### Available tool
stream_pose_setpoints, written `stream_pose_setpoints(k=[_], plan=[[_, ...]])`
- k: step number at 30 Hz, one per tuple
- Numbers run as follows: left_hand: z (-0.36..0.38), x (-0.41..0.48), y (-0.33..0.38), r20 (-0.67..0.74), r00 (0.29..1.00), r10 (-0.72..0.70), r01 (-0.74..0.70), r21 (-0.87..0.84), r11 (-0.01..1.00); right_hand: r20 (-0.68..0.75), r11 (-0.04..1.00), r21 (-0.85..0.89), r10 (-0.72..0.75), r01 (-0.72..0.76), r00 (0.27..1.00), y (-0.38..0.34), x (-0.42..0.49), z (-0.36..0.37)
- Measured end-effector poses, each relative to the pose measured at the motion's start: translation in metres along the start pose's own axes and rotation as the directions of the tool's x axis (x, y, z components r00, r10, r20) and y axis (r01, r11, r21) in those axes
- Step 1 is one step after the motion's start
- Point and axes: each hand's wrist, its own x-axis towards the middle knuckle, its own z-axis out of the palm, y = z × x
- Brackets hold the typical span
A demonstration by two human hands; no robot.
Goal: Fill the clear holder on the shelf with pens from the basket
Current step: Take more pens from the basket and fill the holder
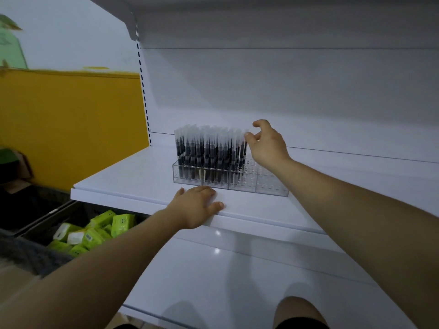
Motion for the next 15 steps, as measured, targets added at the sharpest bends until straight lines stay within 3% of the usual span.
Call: stream_pose_setpoints(k=[7,15], plan=[[-0.039,-0.038,-0.015,-0.11,0.979,-0.173,0.147,-0.212,0.966,0.061,0.993,-0.004,-0.114,0.115,0.992,-0.051,-0.023,-0.002],[-0.06,-0.11,-0.047,-0.171,0.903,-0.395,0.324,-0.334,0.885,0.327,0.969,0.032,-0.24,0.243,0.914,-0.11,-0.061,0.055]])
